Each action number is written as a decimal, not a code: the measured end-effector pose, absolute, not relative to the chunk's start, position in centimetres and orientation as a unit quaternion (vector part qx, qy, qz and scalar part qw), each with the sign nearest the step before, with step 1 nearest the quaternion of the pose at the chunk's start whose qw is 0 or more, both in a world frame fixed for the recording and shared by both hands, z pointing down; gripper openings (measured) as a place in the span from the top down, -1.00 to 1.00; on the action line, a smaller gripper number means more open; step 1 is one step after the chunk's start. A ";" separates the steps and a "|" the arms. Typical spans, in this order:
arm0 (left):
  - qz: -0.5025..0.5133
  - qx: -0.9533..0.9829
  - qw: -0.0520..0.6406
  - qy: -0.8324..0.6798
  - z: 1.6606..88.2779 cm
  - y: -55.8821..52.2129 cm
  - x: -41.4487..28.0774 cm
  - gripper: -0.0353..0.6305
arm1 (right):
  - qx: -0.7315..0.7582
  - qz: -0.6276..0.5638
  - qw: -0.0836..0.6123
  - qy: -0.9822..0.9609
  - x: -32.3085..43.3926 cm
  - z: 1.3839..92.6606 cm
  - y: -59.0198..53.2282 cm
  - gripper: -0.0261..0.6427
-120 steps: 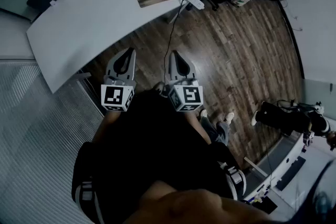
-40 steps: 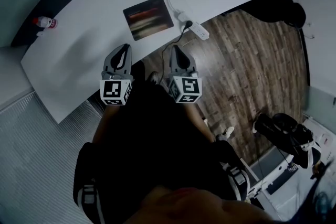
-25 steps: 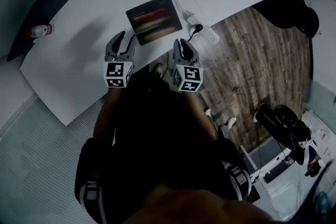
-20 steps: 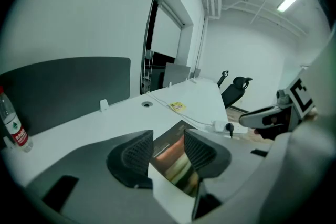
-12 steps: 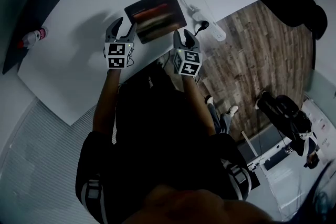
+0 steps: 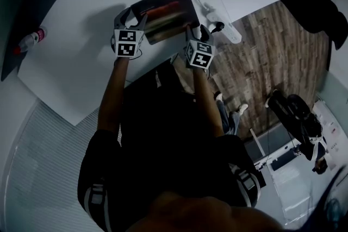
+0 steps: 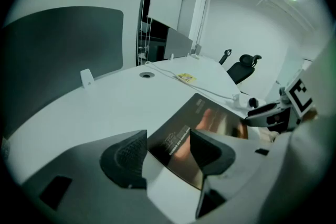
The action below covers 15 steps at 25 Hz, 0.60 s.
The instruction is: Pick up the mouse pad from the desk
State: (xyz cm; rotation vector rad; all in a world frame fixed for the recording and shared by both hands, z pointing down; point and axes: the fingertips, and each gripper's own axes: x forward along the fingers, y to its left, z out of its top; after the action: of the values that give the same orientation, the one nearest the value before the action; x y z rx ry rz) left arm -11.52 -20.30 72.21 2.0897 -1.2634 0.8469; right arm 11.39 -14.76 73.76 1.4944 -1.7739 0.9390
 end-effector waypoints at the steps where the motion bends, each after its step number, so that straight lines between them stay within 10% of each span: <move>1: 0.320 0.774 0.274 -0.473 72.6 -20.6 -11.7 0.20 | 0.568 0.357 0.315 -0.671 11.5 74.1 -15.0 0.28; 15: 0.370 0.753 0.298 -0.455 75.7 -21.7 -12.3 0.16 | 0.565 0.361 0.345 -0.657 11.8 76.2 -16.1 0.20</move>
State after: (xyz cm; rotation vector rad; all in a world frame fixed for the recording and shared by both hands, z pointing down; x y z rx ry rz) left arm -12.25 -21.70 75.69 2.0013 -1.2083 0.9832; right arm 11.82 -16.11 76.24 1.4664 -1.7070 0.9376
